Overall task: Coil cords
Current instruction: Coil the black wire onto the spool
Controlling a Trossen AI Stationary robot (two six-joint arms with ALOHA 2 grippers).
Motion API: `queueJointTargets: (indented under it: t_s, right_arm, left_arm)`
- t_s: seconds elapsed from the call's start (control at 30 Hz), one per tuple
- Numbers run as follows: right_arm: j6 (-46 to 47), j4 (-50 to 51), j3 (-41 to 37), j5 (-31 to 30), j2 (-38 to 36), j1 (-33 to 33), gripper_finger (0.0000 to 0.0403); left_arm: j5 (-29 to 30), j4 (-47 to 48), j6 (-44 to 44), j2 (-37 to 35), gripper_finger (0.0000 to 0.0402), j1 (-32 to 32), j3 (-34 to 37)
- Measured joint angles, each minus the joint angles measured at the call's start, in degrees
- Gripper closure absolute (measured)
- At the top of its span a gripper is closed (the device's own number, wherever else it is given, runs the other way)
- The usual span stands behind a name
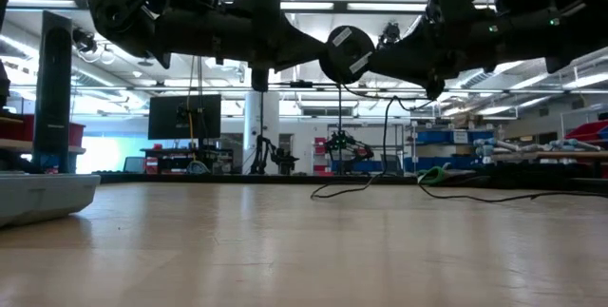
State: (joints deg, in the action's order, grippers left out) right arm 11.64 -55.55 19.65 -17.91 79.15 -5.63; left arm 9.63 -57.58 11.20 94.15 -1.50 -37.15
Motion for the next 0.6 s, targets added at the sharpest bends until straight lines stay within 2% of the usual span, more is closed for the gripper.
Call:
queueJointTargets:
  t_s: [0.2, 0.37, 0.6]
  right_arm:
    - [-0.29, -0.17, 1.12, 2.9, 0.0, 0.23, 0.0331]
    - [-1.19, 0.0, 1.82, 4.74, 0.0, 0.22, 0.039]
    - [0.85, -0.04, 1.89, 4.89, 0.0, 0.51, 0.0397]
  left_arm:
    - [-0.37, 0.15, 0.02, 0.0, 0.0402, 0.0, 0.0]
    - [-0.53, -0.06, 0.02, 0.0, 0.0402, 0.03, 0.0]
    - [-0.31, -0.06, 1.38, 0.0, 0.0402, 0.02, 0.0]
